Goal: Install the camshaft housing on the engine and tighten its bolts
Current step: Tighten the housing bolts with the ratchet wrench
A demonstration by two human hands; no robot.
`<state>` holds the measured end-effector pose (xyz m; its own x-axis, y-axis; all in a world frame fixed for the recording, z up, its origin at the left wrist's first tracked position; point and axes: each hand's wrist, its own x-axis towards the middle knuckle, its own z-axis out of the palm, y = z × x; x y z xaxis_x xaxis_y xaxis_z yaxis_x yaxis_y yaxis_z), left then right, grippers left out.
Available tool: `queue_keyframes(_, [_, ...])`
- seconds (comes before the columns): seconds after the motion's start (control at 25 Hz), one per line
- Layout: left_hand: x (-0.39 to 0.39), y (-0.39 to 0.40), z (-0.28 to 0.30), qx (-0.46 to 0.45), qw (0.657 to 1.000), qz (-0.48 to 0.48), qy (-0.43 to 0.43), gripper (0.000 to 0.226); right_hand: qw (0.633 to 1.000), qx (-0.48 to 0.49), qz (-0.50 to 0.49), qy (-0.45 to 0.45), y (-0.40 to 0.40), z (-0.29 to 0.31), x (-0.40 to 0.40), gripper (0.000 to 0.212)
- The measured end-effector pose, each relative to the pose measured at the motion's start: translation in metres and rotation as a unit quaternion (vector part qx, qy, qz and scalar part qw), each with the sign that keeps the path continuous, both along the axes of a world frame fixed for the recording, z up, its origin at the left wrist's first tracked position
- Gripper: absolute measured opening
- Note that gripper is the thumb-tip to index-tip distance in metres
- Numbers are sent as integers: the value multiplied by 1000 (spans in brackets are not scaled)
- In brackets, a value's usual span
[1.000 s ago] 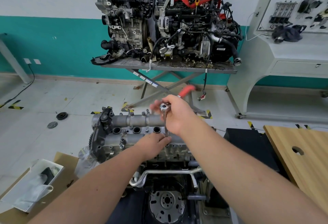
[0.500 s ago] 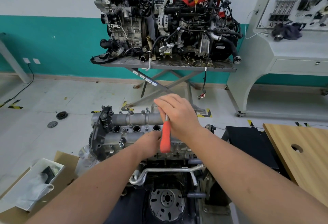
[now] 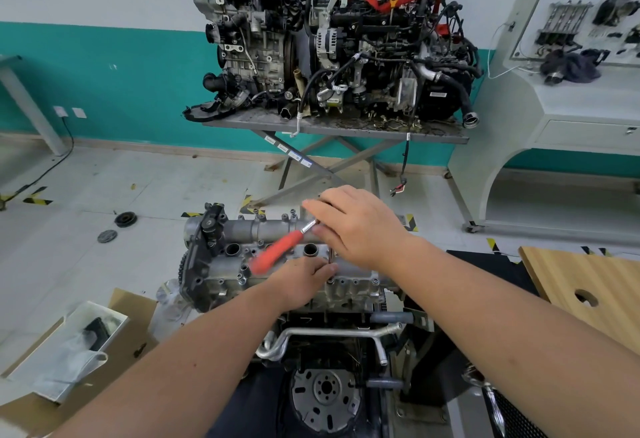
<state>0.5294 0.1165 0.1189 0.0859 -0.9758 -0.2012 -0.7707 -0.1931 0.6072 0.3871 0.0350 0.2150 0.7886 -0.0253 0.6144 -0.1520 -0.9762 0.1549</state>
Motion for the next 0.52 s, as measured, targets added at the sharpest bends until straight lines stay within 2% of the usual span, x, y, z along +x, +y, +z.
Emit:
queue_keyframes(0.04, [0,0,1,6,1000,5,-3,42,999,3,-34,4,3,5,4,37])
queue_keyframes(0.12, [-1,1,2,12,1000,10,10,41,984,83,-147,54,10,16,18,31])
queue_keyframes(0.2, [-1,1,2,13,1000,13,18,41,935,242,-241,92,13,26,28,29])
queue_keyframes(0.24, [-1,1,2,12,1000,14,17,41,897,351,-255,82,13,31,32,28])
queue_keyframes(0.28, [-1,1,3,9,1000,12,15,41,843,476,-244,54,14,35,33,25])
queue_keyframes(0.32, [-1,1,2,9,1000,10,14,41,772,597,-218,13,15,38,33,20])
queue_keyframes(0.4, [-1,1,1,9,1000,6,6,41,599,785,-140,-70,21,40,31,11])
queue_keyframes(0.48, [0,1,-1,11,1000,5,-1,42,435,881,-66,-177,26,35,30,6])
queue_keyframes(0.52, [0,1,-1,12,1000,6,-1,42,364,899,-44,-238,27,31,31,7])
